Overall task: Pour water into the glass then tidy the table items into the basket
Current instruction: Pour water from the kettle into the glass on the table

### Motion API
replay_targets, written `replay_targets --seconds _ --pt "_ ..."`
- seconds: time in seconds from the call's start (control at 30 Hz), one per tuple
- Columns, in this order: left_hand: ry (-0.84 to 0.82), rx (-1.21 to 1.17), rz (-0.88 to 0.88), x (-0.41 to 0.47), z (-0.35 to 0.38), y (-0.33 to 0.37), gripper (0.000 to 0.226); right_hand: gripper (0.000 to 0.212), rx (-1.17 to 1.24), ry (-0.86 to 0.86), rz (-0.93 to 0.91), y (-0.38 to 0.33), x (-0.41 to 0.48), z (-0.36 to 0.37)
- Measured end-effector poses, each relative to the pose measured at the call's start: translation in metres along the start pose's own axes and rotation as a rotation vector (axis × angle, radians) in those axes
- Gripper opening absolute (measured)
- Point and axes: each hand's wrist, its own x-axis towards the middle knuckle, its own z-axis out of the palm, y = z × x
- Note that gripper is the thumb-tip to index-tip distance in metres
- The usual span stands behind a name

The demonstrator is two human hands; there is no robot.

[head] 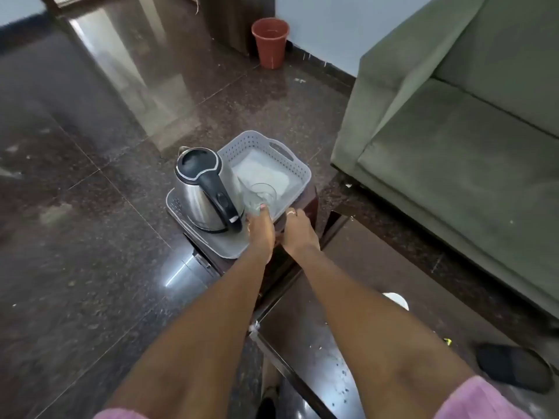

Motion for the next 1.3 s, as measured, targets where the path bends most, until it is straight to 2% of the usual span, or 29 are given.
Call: replay_targets --seconds 0.13,0.23,0.27,0.33,0.4,0.5,0.6,0.7,0.8,0.87,1.0,1.1,1.3 --pt "-0.003 -0.188 -0.088 0.025 0.003 0.008 0.054 0.027 0.371 0.018 0.117 -0.022 0.046 0.008" --pt "0.026 -0.306 -0.124 0.044 0.004 0.005 0.056 0.032 0.38 -0.007 0.121 -0.027 0.07 0.018" --pt "0.048 -0.34 -0.142 0.055 0.004 0.0 0.06 0.042 0.345 -0.039 0.094 -0.027 0.076 0.021" --pt "0.067 -0.384 -0.17 0.073 0.003 -0.011 0.068 0.079 0.182 -0.12 0.046 -0.029 0.085 0.024" --pt "0.025 -0.436 -0.199 0.073 0.0 -0.008 0.068 0.095 0.118 -0.143 0.004 -0.031 0.093 0.026" --pt "-0.009 -0.442 -0.21 0.075 0.0 -0.002 0.065 0.092 0.14 -0.139 0.009 -0.035 0.103 0.032" --pt "-0.016 -0.42 -0.22 0.079 0.001 -0.003 0.067 0.076 0.184 -0.069 0.017 -0.036 0.107 0.033" --pt "-0.033 -0.309 -0.11 0.068 0.004 0.003 0.063 0.065 0.286 0.012 -0.031 -0.035 0.099 0.025" --pt "0.038 -0.231 0.129 0.044 0.01 0.016 0.045 0.077 0.403 0.101 -0.064 -0.032 0.083 0.007" --pt "0.025 -0.238 0.278 0.022 0.016 0.02 0.038 0.087 0.469 0.156 -0.075 -0.028 0.07 -0.009" --pt "0.119 -0.216 0.438 -0.036 0.03 0.02 0.028 0.096 0.481 0.264 -0.09 -0.005 0.031 -0.033" --pt "0.153 -0.216 0.414 -0.063 0.036 -0.007 0.037 0.096 0.447 0.287 -0.096 0.025 -0.005 -0.035" --pt "0.209 -0.124 0.147 -0.102 0.024 -0.098 0.05 0.098 0.353 0.162 0.024 0.088 -0.079 0.016"
